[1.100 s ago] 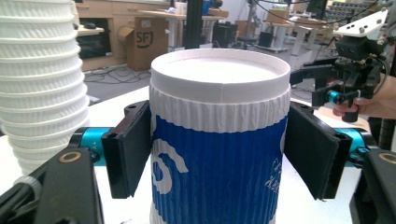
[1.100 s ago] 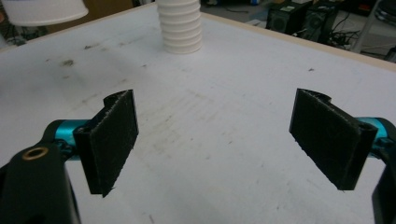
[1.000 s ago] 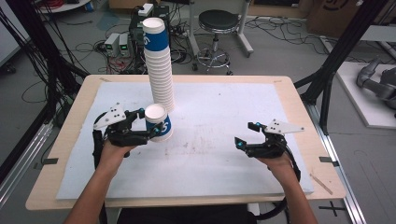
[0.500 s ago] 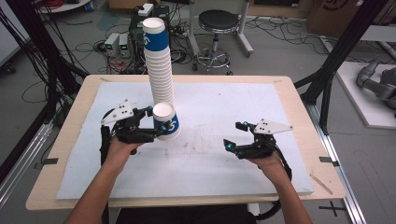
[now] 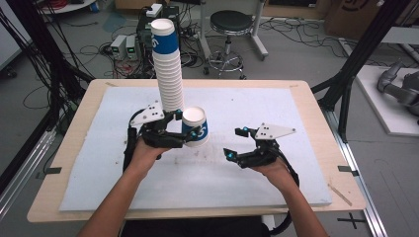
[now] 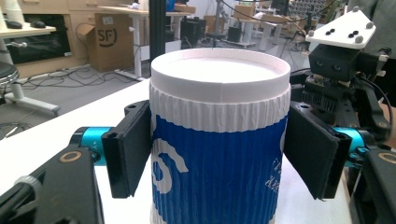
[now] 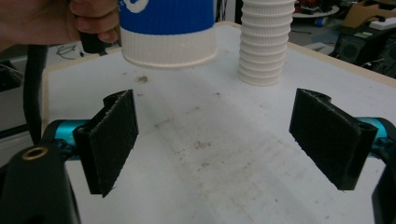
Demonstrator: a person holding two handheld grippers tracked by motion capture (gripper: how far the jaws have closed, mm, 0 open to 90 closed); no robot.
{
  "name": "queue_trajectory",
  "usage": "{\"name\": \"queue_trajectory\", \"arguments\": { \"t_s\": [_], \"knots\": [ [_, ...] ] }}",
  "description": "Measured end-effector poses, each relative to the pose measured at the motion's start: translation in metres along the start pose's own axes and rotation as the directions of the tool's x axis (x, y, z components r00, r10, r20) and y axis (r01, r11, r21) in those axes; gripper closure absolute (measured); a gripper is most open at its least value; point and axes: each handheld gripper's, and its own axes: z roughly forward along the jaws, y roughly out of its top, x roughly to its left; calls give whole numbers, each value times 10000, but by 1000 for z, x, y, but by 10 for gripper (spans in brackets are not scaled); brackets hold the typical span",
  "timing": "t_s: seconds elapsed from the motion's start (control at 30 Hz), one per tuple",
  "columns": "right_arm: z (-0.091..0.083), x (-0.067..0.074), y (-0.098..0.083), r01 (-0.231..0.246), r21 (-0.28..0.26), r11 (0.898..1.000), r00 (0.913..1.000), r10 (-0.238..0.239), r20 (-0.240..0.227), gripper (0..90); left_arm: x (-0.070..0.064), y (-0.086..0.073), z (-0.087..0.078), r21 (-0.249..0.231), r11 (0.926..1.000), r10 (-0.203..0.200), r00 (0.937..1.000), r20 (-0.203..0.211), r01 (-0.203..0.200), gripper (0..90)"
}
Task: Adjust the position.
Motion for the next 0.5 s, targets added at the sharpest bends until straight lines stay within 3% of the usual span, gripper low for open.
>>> {"name": "queue_trajectory", "arguments": {
  "t_s": [0.3,0.4,0.43,0.5],
  "knots": [
    [-1,4,4,25,-511,9987,9996,-40,-290,157,-15,3,29,24,10000,44,9974,718,-46,277],
    [3,6,4,100,-534,9985,9992,-121,-386,157,-20,3,39,-107,9999,-26,9915,1303,40,277],
    [6,7,5,125,-543,9984,9991,-147,-405,157,-20,3,39,-107,9999,-26,9915,1303,40,277],
    [11,8,6,157,-583,9982,9982,-191,-576,140,-24,1,45,-191,9996,-166,9855,1691,201,279]
  ]
}}
